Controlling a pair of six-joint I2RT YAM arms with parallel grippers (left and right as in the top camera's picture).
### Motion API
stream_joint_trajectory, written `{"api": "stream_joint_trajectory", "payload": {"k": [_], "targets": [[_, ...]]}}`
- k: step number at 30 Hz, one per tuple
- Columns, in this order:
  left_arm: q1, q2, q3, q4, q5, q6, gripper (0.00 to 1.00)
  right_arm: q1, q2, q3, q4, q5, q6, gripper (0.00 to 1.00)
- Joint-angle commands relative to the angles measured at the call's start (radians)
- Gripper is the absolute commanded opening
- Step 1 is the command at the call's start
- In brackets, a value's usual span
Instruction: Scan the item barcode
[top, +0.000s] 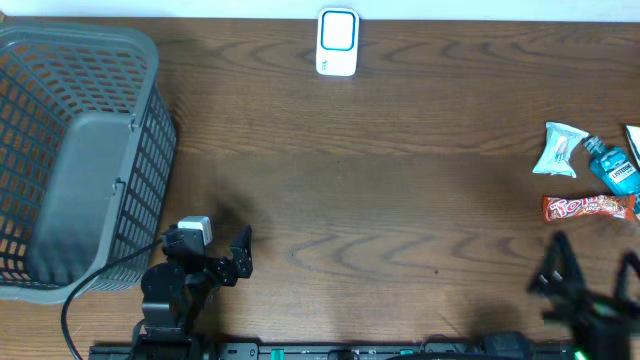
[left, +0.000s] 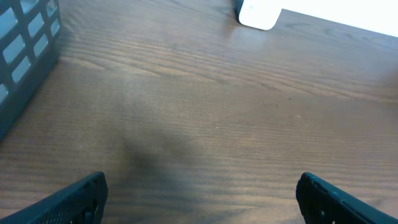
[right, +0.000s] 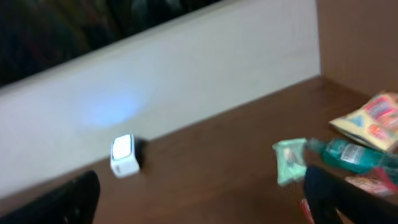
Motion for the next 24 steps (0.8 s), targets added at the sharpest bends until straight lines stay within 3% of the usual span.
{"api": "stream_joint_trajectory", "payload": {"k": [1, 13, 24], "targets": [[-0.003, -0.004, -0.007, -0.011, 0.005, -0.001, 0.96, -0.024, -0.041, -0.176, 0.117, -0.074, -0.025, 0.99], [-0.003, -0.004, -0.007, -0.011, 0.005, -0.001, 0.97, -0.163, -0.196, -0.596, 0.465, -0.126, -0.024, 0.99], [-0.003, -0.004, -0.007, -0.011, 0.005, -0.001, 0.97, -0.168, -0.194, -0.803, 0.643, -0.118, -0.021, 0.99]]}}
